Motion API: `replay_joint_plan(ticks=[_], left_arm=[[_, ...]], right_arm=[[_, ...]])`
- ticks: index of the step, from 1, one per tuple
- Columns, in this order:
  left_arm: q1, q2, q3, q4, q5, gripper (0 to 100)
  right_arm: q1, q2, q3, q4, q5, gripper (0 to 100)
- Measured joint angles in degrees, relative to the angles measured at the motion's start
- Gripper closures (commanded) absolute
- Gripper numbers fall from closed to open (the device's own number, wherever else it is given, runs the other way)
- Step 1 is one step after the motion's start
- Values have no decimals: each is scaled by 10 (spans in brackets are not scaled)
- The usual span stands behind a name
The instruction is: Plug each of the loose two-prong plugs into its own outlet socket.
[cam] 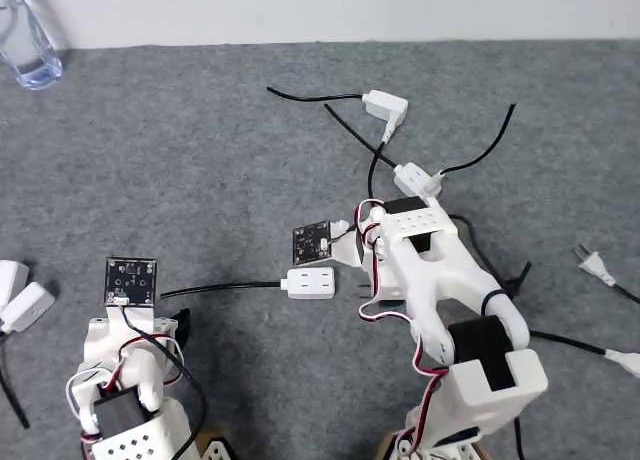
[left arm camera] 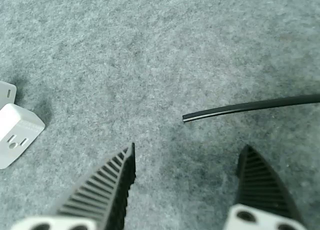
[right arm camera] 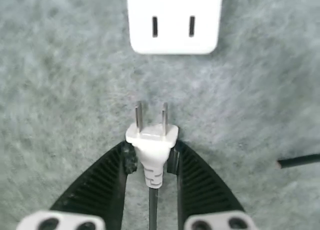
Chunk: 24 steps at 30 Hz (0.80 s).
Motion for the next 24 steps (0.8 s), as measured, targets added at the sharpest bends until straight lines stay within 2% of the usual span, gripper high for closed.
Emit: replay_joint_plan(ticks=[5, 10, 13, 16, 19, 24], left_arm=[[0, 0, 0, 0, 0, 690], [1, 0, 0, 0, 0, 689], [32, 0, 0, 0, 28, 689], [103, 0, 0, -35, 92, 689], [178, 0, 3, -105, 188, 689], [289, 0, 3, -219, 325, 689]], right_arm=[[0, -20, 3, 25, -52, 991], [-7, -111, 3, 128, -87, 991], [-19, -171, 3, 197, -110, 991], [-40, -227, 4, 253, -142, 991], [-62, -267, 4, 294, -177, 991], [-67, -317, 4, 316, -211, 991]])
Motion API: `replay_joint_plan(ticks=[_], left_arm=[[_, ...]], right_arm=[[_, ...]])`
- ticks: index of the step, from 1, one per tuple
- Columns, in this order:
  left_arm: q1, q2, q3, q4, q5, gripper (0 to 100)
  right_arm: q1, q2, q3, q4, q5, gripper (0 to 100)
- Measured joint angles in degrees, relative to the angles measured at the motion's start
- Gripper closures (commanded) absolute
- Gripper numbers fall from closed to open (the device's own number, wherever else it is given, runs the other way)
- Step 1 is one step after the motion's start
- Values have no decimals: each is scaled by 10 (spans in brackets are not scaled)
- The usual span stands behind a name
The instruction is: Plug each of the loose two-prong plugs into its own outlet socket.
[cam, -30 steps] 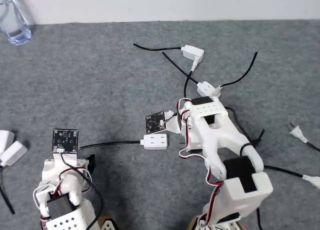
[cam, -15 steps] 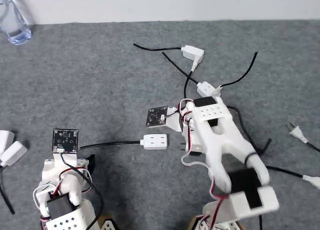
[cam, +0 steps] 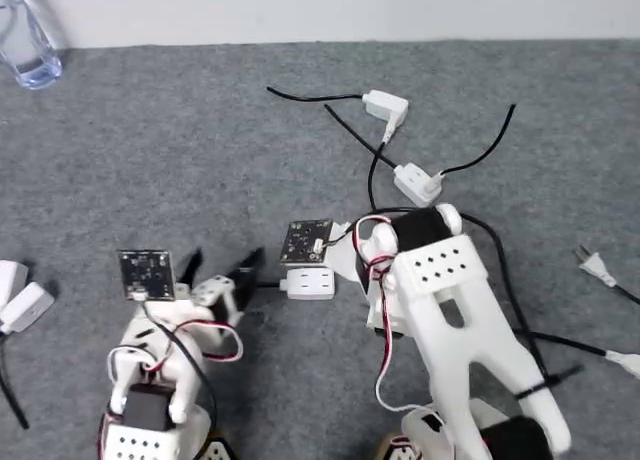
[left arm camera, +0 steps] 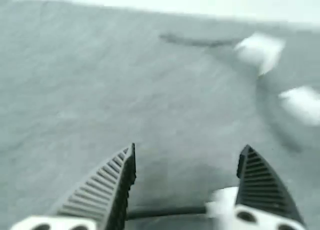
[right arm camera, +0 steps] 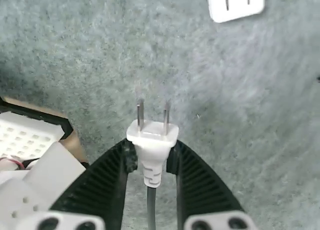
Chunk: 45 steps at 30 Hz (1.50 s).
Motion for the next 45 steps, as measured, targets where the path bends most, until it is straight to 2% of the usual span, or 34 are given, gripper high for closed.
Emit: replay_joint_plan(ticks=[7, 20, 27, 33, 45], left_arm=[[132, 0, 0, -25, 100, 689], [251, 0, 0, -4, 111, 689], [286, 0, 0, 2, 111, 689], [287, 0, 0, 2, 111, 689], [287, 0, 0, 2, 111, 689]], right_arm=[[1, -15, -1, -37, -35, 991], [22, -15, -1, -105, -44, 991], [28, -15, -1, -122, -44, 991], [-18, -15, -1, -122, -48, 991], [-47, -15, -1, -84, -59, 991]])
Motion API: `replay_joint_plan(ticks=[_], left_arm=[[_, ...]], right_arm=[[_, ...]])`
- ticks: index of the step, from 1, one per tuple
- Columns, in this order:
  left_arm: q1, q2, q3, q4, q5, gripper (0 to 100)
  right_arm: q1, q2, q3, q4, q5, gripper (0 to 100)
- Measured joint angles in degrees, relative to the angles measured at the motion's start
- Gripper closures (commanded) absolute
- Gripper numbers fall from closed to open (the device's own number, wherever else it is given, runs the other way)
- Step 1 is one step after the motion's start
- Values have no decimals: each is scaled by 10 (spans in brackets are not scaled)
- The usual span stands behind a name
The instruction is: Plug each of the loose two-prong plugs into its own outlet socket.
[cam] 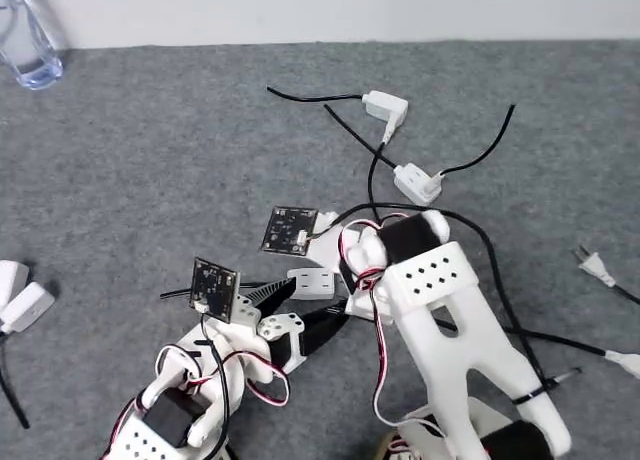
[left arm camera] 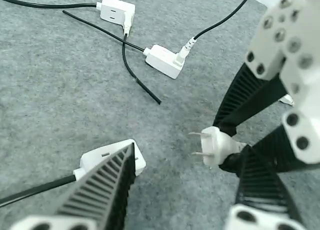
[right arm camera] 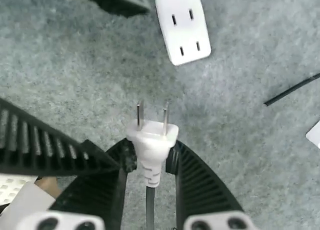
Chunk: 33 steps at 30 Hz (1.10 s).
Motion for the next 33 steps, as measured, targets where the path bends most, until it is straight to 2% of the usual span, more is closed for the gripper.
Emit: replay_joint_plan(ticks=[7, 22, 33], left_arm=[[0, 0, 0, 0, 0, 689], [3, 0, 0, 0, 0, 689], [0, 0, 0, 0, 3, 689]], right_arm=[[-5, -14, 0, 25, 0, 991], [-4, -206, 0, 117, 0, 991], [-5, -218, 0, 120, -21, 991]])
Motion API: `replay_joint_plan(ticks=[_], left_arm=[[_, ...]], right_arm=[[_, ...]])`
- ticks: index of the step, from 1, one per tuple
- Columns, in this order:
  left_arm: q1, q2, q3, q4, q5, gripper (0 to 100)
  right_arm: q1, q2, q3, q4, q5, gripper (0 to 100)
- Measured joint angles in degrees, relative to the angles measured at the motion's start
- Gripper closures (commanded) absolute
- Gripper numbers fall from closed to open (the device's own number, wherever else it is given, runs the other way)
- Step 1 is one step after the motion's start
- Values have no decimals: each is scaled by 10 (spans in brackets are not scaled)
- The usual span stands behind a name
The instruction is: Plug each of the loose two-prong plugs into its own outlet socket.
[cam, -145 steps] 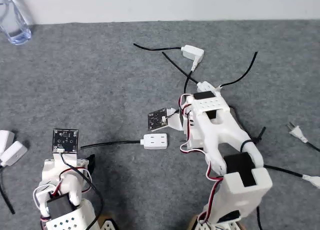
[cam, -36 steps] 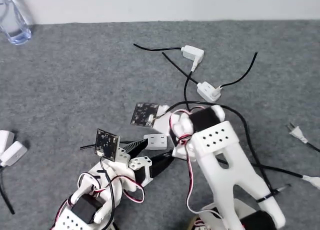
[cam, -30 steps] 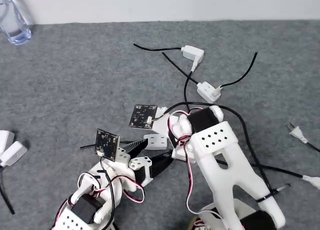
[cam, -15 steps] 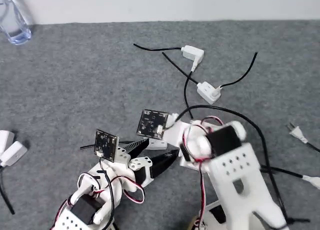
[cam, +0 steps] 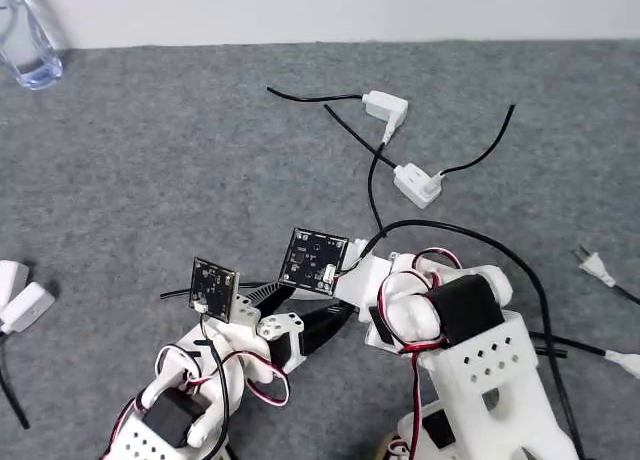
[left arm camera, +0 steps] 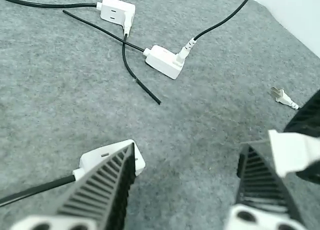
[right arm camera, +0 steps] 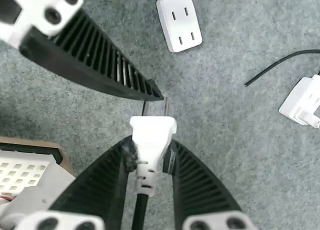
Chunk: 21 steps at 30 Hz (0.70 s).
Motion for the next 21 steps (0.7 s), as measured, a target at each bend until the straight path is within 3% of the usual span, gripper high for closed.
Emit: replay_joint_plan(ticks=[12, 21], left_arm=[[-1, -1, 0, 7, 2, 689], [-2, -1, -1, 8, 2, 689]], right_arm=[[-49, 0, 1, -22, -70, 991], [-54, 0, 1, -32, -76, 991]])
